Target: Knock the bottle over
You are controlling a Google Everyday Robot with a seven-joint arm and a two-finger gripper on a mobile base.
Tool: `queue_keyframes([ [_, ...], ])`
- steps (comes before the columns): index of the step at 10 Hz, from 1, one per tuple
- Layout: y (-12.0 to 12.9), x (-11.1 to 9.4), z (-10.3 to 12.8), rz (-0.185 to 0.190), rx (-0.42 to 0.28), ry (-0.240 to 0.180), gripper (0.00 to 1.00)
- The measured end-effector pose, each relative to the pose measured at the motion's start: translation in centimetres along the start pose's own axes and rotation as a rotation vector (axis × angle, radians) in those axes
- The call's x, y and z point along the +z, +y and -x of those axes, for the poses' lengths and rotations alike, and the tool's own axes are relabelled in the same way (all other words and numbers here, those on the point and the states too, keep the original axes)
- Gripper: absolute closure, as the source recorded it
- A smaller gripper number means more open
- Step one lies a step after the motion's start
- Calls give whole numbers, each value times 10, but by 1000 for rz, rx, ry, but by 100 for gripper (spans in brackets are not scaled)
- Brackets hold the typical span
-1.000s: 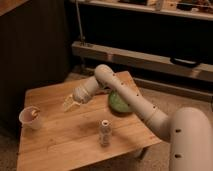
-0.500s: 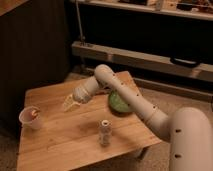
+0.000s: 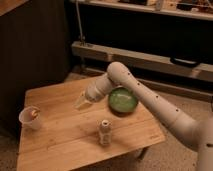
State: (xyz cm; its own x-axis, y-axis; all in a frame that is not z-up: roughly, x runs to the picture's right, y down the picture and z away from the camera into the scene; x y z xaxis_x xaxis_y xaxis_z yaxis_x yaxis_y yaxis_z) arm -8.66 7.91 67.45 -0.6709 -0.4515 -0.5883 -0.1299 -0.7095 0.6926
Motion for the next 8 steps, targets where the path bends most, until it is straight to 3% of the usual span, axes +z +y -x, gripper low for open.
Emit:
queue_keyframes([
  [1,-13,-23,15,44,25,-55,97],
  [2,-20,-35,23,66,41,-80,97],
  [6,-63,-115,91,214,182,-219,97],
  [8,-81,-142,125,248,241,-288,97],
])
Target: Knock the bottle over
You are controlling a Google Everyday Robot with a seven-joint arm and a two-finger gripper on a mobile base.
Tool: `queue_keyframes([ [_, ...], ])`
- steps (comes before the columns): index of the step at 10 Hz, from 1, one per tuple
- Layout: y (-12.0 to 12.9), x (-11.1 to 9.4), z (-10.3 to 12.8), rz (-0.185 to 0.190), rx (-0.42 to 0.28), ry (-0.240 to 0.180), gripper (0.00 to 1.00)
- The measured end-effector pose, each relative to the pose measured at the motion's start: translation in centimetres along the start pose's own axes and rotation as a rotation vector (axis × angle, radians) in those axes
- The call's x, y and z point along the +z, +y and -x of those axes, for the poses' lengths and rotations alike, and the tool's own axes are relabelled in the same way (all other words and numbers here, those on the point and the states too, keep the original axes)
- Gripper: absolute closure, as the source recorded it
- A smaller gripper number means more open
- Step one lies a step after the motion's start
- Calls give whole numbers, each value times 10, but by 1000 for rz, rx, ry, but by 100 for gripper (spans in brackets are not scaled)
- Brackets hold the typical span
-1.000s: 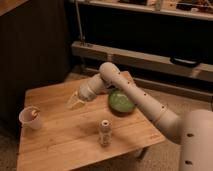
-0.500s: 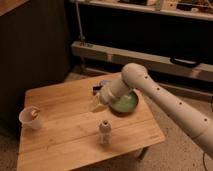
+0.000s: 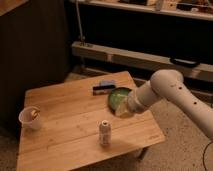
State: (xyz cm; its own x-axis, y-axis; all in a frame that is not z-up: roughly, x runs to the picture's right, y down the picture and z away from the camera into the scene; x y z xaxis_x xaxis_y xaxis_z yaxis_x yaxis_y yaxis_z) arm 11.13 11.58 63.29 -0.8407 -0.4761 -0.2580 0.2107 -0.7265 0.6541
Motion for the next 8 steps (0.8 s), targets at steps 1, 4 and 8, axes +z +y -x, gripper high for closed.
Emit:
queue_keyframes([
  [1,-4,-2,18,-4,11,-21,97],
  [4,-15,22,42,-36,30,-39,97],
  [8,-10,75,-2,-80,0,-17,97],
])
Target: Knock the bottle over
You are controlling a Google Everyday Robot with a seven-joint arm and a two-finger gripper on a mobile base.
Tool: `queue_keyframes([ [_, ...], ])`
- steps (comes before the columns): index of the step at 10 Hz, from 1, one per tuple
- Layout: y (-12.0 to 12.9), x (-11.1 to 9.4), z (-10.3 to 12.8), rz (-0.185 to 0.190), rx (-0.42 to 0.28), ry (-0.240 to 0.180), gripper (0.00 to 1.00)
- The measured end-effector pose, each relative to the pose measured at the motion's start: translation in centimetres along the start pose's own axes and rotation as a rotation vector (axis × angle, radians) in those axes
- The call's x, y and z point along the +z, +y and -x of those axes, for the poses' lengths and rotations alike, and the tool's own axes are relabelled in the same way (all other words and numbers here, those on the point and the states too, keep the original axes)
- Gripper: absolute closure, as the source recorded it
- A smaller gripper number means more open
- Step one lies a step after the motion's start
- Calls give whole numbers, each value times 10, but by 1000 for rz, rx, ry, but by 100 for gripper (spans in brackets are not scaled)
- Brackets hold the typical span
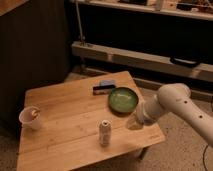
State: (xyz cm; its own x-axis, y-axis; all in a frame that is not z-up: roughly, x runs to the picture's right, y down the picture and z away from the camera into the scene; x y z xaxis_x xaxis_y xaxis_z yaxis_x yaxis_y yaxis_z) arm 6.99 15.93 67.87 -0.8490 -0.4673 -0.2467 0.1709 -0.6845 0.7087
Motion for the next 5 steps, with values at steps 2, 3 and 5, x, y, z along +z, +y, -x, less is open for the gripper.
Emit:
queue_keyframes([
  [2,6,31,-32,-49,-30,16,97],
  [3,9,49,-52,-85,-50,38,97],
  [5,11,73,-89,-148,-99,97,97],
])
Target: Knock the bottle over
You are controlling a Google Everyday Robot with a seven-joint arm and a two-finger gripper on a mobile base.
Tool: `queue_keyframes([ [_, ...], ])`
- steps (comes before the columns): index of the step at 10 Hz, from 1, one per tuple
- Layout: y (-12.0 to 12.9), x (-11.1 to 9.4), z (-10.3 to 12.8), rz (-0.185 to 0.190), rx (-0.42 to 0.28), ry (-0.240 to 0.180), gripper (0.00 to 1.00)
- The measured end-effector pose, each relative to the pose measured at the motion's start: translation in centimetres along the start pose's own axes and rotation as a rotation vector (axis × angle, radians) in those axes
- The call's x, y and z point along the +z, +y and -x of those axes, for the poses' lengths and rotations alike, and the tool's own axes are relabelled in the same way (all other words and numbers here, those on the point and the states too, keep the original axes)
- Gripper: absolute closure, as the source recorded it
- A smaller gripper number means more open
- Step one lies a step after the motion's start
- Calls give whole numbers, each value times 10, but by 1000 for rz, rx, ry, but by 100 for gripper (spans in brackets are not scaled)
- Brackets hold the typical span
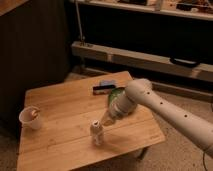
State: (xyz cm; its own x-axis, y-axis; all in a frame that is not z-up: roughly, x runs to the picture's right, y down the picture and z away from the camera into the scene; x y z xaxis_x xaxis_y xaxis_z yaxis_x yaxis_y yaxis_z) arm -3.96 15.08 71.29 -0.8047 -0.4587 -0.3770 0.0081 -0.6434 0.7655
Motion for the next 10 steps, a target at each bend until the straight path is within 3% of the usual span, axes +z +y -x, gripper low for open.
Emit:
queue_keyframes([
  [2,7,13,-42,-37,-65,51,97],
  [3,9,9,-56,-41,-83,83,97],
  [4,9,-1,-78,-32,-107,123,97],
  [5,8,-9,-91,-7,-114,129,97],
  [10,8,-12,-92,4,-106,129,97],
])
